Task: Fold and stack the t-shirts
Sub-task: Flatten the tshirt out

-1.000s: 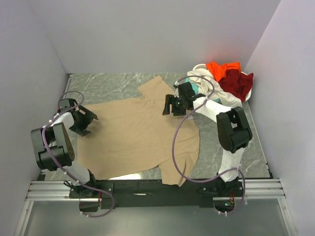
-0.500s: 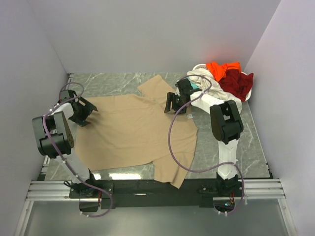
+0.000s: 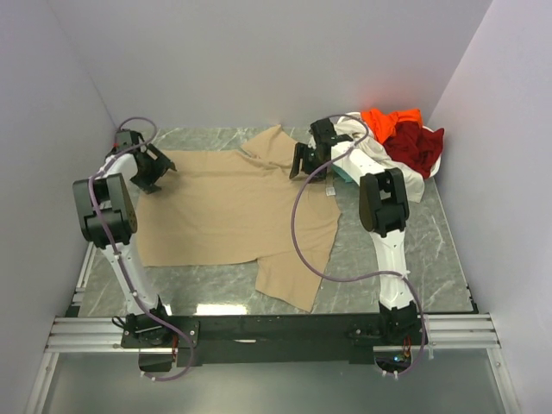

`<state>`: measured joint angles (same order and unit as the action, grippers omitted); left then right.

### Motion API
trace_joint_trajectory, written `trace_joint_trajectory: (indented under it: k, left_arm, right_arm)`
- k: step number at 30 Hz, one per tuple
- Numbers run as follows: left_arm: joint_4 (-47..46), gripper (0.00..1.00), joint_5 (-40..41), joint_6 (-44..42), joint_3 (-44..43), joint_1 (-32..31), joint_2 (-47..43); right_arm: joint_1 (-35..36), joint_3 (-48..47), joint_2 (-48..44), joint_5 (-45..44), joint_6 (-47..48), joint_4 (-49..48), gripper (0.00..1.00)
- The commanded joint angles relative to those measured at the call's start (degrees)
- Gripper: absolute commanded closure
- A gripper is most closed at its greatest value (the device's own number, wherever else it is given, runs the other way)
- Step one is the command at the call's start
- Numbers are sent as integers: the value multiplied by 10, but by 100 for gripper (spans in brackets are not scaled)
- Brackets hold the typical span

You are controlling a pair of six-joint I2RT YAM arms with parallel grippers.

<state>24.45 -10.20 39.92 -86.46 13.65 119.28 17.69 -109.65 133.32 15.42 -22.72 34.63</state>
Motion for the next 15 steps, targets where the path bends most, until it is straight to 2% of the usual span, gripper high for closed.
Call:
trace_joint_trajectory:
  k: [1,6,12,15]
  left_arm:
    - [38,11,33,-20,-49,-20,42]
    - [50,11,48,-22,-69,-33,24]
    - [50,11,69,-28,-24,-36,-69]
    - [48,10,76,-37,20,-35,-118]
  right_arm:
    - [-14,-61,28,-21,16,47,25]
    - [-14,-85,13,2,34,50,26]
    - [-13,-62,-41,8,32,33,25]
    - [-11,-9,-81,11,29,16,26]
